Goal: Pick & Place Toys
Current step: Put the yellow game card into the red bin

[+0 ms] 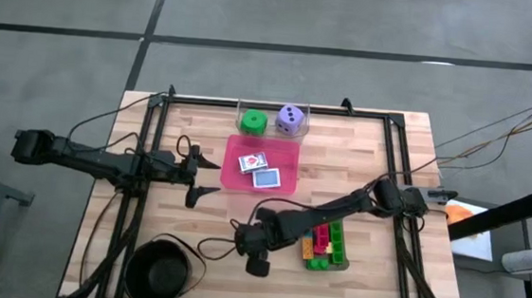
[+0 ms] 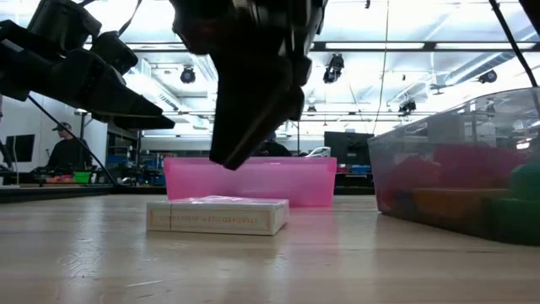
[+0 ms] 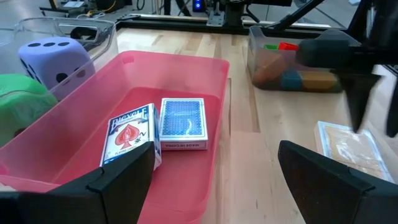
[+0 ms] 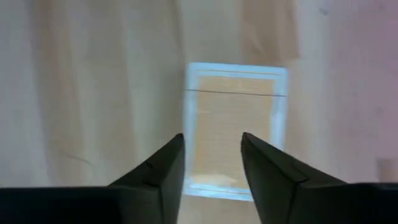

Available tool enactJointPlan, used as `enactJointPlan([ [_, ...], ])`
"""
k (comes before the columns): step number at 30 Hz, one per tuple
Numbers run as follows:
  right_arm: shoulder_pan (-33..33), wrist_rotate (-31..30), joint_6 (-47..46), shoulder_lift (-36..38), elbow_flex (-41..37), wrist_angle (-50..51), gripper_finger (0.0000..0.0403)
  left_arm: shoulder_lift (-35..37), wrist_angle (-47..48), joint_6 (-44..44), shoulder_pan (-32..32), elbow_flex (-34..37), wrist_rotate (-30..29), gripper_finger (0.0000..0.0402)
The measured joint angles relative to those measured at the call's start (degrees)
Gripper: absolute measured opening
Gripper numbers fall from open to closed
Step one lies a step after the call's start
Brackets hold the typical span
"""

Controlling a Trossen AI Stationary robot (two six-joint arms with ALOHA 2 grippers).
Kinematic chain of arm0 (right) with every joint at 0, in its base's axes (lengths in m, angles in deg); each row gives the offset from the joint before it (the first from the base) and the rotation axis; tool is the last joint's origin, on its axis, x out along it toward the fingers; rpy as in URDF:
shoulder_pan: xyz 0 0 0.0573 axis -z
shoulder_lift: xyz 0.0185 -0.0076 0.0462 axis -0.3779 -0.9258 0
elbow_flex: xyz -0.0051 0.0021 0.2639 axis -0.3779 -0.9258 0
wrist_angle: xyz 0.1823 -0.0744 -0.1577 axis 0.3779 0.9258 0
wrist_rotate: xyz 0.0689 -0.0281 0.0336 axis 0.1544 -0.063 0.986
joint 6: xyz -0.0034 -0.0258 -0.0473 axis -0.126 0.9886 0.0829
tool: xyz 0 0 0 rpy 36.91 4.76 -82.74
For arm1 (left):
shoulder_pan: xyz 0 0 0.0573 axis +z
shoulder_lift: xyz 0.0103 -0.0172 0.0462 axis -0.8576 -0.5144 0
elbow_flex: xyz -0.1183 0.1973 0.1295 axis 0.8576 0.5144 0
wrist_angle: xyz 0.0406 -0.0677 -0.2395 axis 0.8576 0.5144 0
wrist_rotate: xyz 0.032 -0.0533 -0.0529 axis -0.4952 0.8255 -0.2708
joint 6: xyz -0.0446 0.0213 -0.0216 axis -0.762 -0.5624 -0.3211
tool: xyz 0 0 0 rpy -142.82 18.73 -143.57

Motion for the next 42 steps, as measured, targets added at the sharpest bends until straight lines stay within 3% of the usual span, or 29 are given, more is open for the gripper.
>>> enactJointPlan([
  [4, 0.53, -0.06, 0.01, 0.00, 0.00, 1.84, 0.0221, 0.00, -0.02, 0.00, 0.00, 0.00, 0.00, 0.0342],
  [11, 0.61, 1.74, 1.29, -0.03, 0.00, 2.03, 0.0368, 0.00, -0.02, 0.02, 0.04, 0.00, 0.00, 0.0342],
  [13, 0.69, 1.72, 1.36, -0.26, 0.08, 1.95, 0.0391, 0.00, -0.01, 0.02, 0.04, 0.00, 0.00, 0.0342],
  [20, 1.17, 2.17, 1.62, -3.22, 0.00, 1.98, 0.0370, 0.00, 0.02, 0.00, 0.04, 0.03, 0.00, 0.0342],
  [29, 1.13, 1.88, 1.33, -7.78, 0.40, 1.62, 0.0395, 0.00, 0.02, 0.02, 0.02, 0.04, 0.00, 0.0342],
  [33, 0.96, 0.06, 1.38, -8.20, 0.35, 1.70, 0.0364, 0.00, 0.01, 0.00, 0.02, 0.04, 0.01, 0.0342],
  [37, 0.86, -0.74, 1.29, -7.80, 0.21, 1.80, 0.0303, 0.00, 0.02, 0.00, 0.02, 0.04, 0.00, 0.0342],
  [42, 0.59, -0.93, 1.33, -7.61, 0.70, 2.00, 0.0300, 0.00, 0.05, -0.01, 0.02, 0.04, 0.00, 0.0342],
])
